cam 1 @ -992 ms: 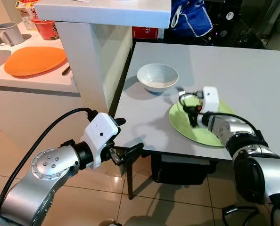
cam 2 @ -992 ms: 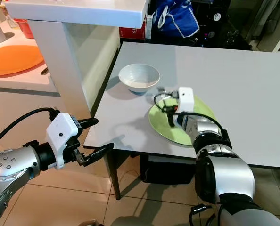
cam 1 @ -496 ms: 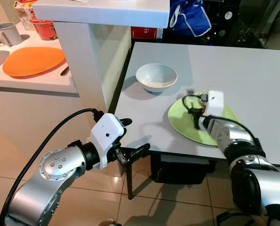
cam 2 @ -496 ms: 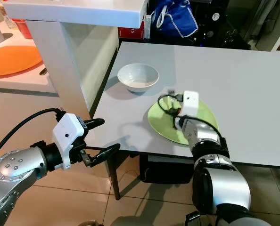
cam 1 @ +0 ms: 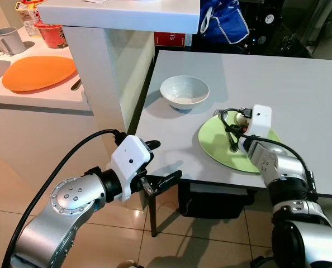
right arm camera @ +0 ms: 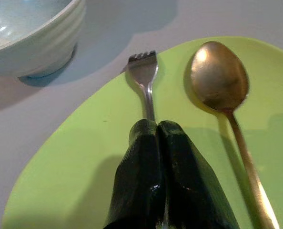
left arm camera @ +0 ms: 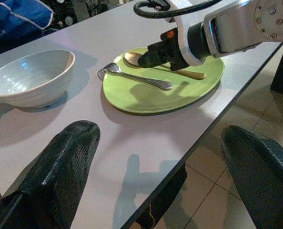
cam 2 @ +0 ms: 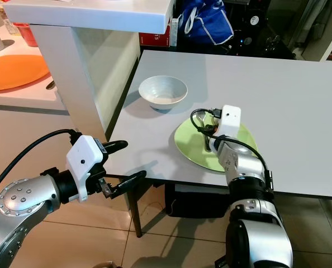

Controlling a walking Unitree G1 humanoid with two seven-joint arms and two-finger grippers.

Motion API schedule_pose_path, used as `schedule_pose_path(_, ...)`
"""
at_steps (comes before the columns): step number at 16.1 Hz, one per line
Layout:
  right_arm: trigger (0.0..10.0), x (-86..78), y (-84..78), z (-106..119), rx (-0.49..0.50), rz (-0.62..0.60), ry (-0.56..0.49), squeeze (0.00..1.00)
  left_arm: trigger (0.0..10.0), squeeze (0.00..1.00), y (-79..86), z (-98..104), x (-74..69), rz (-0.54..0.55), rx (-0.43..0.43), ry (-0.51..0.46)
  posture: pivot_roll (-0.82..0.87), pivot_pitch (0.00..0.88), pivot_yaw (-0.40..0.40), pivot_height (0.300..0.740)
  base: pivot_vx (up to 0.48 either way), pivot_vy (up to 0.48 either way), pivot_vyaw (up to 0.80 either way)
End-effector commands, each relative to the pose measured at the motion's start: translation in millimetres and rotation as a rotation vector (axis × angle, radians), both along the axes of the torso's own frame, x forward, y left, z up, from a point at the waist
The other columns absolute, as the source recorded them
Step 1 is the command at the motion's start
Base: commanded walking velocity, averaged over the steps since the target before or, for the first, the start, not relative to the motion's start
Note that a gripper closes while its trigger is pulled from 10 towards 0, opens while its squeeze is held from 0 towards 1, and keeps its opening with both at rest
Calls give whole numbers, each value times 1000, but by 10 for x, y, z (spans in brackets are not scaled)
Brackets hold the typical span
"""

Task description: Setting the table

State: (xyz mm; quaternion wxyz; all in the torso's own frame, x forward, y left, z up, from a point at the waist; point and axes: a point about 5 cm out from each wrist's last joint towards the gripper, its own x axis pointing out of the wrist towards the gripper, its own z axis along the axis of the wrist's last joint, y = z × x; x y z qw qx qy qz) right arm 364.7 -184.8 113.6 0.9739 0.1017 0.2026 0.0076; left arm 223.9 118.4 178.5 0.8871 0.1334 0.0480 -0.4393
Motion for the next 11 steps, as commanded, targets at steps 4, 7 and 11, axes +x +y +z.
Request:
schedule_pose_path(4,10000,-165,-7,216,-31,-35,-173,0,10000,0,9,-50,25,35,9,-18,77,0,10,740,0,0,0)
schedule_pose_path(7,10000,-500,34,475,40,-52,-384,0,10000,0,162,-129,233,328,29,-86,68,0,-4,740,0,0,0)
schedule_pose_path(11,10000,-1026,346,342,23,43,-392,0,10000,0,211,-142,325,513,-9,-142,33,0,17,740,0,0,0)
